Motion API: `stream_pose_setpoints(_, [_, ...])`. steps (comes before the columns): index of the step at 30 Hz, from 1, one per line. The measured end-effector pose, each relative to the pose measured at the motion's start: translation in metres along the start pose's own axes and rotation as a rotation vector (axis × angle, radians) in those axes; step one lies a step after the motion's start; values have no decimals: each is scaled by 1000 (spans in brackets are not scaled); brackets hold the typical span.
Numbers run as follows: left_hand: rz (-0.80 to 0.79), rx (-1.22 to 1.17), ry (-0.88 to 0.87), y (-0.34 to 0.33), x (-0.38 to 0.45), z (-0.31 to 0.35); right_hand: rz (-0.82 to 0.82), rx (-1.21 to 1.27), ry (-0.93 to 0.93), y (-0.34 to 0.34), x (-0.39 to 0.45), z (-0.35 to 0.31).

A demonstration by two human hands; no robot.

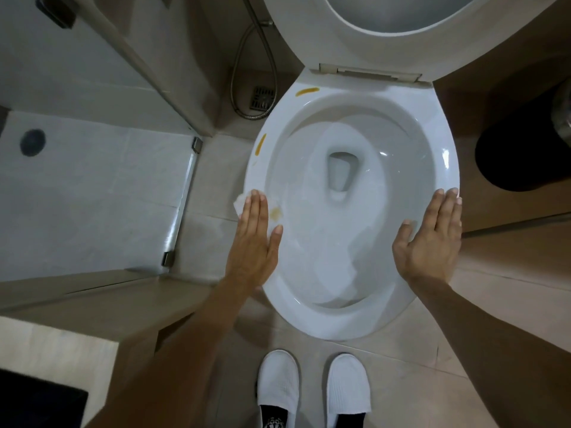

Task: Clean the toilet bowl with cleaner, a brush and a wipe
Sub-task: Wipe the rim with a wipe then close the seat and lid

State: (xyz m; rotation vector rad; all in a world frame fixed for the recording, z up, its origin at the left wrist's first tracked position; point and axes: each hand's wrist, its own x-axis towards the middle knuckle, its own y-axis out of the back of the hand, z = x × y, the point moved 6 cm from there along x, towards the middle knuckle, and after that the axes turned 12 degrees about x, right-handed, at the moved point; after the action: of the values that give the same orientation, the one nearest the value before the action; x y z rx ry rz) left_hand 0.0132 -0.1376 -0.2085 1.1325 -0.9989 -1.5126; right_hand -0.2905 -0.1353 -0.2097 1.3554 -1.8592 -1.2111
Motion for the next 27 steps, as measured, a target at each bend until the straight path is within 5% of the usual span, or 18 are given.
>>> stream_pose_setpoints(7, [27,14,-79,13,60,-11,-16,-6,-10,0,0,0])
stream_pose_setpoints(18, [-59,1,-51,3,6,-6,-9,23,-20,1,0,-1])
stream_pose_setpoints(27, [-113,82,-228,17,64,-15,-3,26,-9,0,0,1])
